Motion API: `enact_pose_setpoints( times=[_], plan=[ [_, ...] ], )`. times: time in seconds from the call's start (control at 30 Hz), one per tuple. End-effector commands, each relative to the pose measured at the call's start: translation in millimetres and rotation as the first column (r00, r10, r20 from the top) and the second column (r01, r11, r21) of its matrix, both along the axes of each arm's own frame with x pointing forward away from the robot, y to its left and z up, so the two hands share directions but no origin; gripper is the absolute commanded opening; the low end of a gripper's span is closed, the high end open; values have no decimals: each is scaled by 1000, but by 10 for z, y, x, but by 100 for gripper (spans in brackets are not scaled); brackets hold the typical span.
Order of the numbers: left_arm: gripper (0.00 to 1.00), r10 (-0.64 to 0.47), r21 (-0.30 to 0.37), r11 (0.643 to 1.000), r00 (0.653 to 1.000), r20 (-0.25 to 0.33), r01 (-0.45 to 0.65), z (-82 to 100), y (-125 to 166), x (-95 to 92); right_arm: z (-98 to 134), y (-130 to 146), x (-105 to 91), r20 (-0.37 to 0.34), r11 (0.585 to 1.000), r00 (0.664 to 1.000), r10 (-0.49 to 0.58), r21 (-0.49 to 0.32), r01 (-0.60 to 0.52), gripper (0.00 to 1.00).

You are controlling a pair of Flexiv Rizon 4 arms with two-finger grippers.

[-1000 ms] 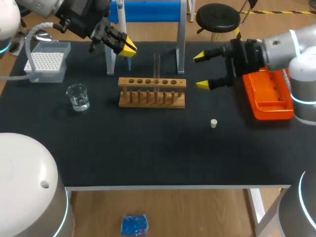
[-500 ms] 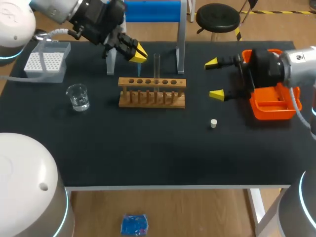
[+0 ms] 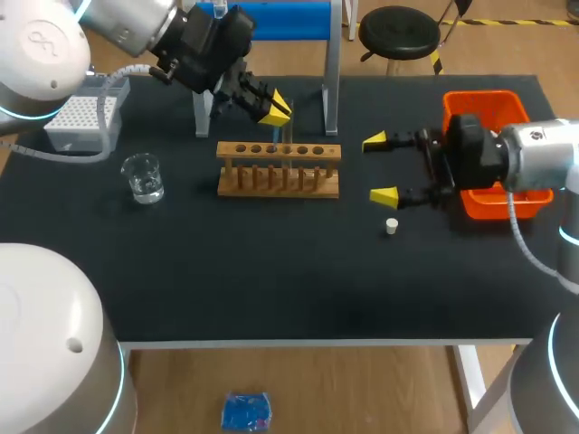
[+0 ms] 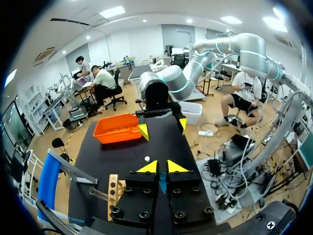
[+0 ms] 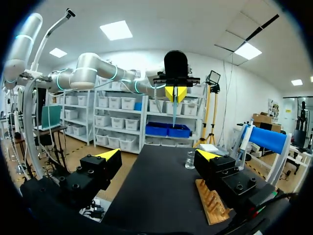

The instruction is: Invert the test tube, pick up the pipette, mount the tip to pipette, aspirate from beaker and dispense into the tube, eject the tip, return the pipette, and cap with the stopper.

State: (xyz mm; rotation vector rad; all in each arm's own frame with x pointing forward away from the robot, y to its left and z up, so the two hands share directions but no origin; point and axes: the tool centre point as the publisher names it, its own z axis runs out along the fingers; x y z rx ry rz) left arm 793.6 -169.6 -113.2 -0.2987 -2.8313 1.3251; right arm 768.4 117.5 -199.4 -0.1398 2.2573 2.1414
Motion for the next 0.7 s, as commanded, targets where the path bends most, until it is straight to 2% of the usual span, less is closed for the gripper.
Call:
enact_pose_setpoints(
  times=[0.03, 0.53, 0.7],
  plan=[
    [0, 0, 2, 1000, 1000, 0, 0, 2, 0, 3, -10, 39, 12, 1, 1000, 1000, -3, 2, 3, 100],
    [0, 0, 2, 1000, 1000, 0, 0, 2, 0, 3, -10, 39, 12, 1, 1000, 1000, -3, 2, 3, 100],
    [0, 41, 14, 999, 999, -29, -40, -93, -130, 22, -10, 39, 12, 1, 1000, 1000, -3, 2, 3, 100]
  ],
)
